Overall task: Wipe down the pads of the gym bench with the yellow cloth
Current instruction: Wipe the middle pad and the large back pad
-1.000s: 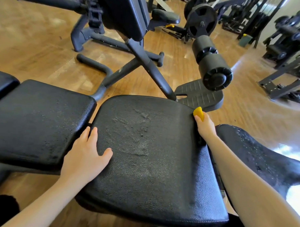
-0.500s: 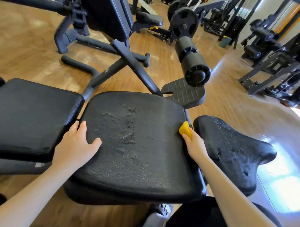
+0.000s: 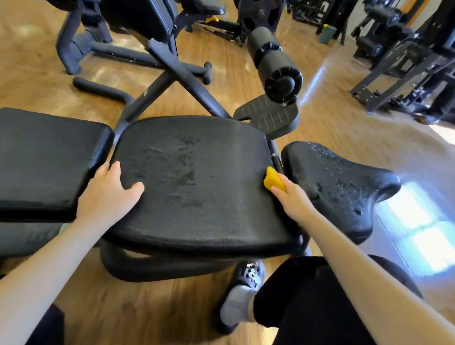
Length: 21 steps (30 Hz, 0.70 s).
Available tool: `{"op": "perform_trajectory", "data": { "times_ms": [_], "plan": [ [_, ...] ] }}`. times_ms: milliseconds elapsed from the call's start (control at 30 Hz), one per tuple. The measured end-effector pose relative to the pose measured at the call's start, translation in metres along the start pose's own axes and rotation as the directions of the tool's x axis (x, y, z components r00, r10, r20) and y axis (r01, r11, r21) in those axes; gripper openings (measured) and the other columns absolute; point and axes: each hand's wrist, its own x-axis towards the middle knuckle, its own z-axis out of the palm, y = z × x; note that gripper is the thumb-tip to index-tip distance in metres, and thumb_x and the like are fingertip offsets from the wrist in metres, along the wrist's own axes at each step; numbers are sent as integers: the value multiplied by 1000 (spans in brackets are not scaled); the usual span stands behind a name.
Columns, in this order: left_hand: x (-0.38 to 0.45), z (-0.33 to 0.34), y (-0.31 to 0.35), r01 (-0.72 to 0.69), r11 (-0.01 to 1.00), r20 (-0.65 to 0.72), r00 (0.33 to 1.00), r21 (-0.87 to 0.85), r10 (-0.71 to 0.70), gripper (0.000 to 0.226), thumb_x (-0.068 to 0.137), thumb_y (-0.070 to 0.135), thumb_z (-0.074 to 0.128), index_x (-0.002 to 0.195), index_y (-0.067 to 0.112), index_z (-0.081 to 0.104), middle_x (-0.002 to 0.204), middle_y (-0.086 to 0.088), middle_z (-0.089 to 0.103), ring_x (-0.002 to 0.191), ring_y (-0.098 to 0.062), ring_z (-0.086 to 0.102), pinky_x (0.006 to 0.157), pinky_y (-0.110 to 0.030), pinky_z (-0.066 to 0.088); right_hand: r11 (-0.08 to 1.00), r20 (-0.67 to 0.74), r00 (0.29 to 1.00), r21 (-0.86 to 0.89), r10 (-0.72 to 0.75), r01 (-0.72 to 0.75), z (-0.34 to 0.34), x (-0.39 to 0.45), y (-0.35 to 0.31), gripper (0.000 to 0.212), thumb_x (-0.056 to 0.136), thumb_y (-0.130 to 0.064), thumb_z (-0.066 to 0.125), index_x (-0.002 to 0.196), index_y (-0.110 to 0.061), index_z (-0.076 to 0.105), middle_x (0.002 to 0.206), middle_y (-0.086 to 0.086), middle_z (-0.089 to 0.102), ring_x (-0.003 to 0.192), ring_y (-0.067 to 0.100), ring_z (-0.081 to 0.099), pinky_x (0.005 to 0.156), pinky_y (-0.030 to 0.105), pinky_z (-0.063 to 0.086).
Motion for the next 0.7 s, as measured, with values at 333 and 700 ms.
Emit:
{"op": "perform_trajectory", "data": {
  "times_ms": [333,700],
  "plan": [
    [-4,-4,-4,-112,992,97,990,65,105,68,90,44,44,146,14,18,156,-7,8,142,-22,7,112,-44,15,985,-14,986,-43,-167,166,4,-93,16,48,93,-19,50,139,-21,37,149,-3,31,138,10,25,110,20,15],
    [-60,-2,11,-428,888,127,903,169,411,56,94,36,40,141,7,30,152,-8,25,142,-23,13,114,-35,7,819,31,866,-311,-499,483,54,-118,-49,48,90,-32,51,135,-18,42,145,1,40,136,17,32,112,31,20]
  ]
}}
